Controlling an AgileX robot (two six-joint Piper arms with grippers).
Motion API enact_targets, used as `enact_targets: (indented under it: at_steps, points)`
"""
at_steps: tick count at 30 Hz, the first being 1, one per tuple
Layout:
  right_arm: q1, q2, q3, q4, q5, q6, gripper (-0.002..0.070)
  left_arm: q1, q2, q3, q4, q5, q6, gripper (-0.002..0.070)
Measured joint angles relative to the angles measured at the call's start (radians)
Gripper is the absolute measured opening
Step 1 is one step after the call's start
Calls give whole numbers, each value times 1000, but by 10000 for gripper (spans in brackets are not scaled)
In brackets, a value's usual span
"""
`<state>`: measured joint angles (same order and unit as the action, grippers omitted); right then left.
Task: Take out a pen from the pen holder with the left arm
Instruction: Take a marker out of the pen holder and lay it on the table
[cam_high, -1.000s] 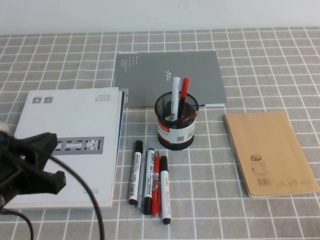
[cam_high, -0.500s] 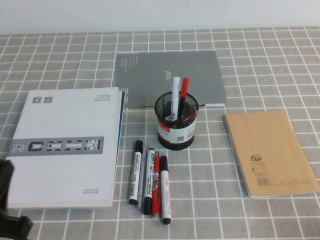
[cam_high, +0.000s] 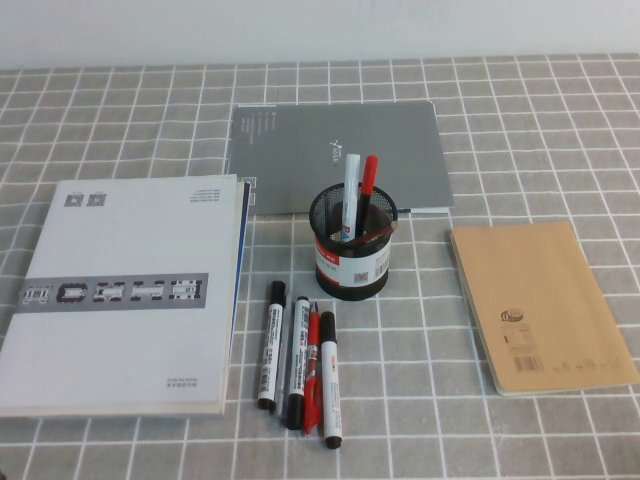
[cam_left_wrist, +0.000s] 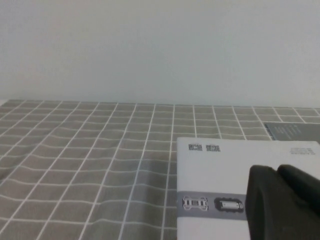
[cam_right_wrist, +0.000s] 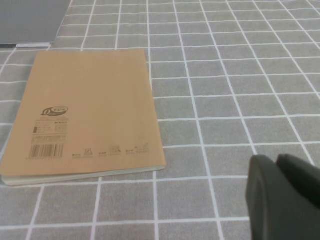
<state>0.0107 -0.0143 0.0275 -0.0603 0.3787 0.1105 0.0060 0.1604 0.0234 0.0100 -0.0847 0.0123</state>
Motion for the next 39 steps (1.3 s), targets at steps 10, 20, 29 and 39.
enact_targets:
  at_steps: [10, 20, 29, 39]
  points:
    - [0, 0, 0, 0, 0, 0, -13, 5, -162, 1, 2, 280, -20, -3]
    - [0, 0, 0, 0, 0, 0, -13, -97, -167, 1, -89, 448, 101, -3]
    - [0, 0, 0, 0, 0, 0, -13, -97, -171, 1, -94, 455, 107, -3]
    - [0, 0, 0, 0, 0, 0, -13, -97, -171, 1, -96, 458, 109, -3]
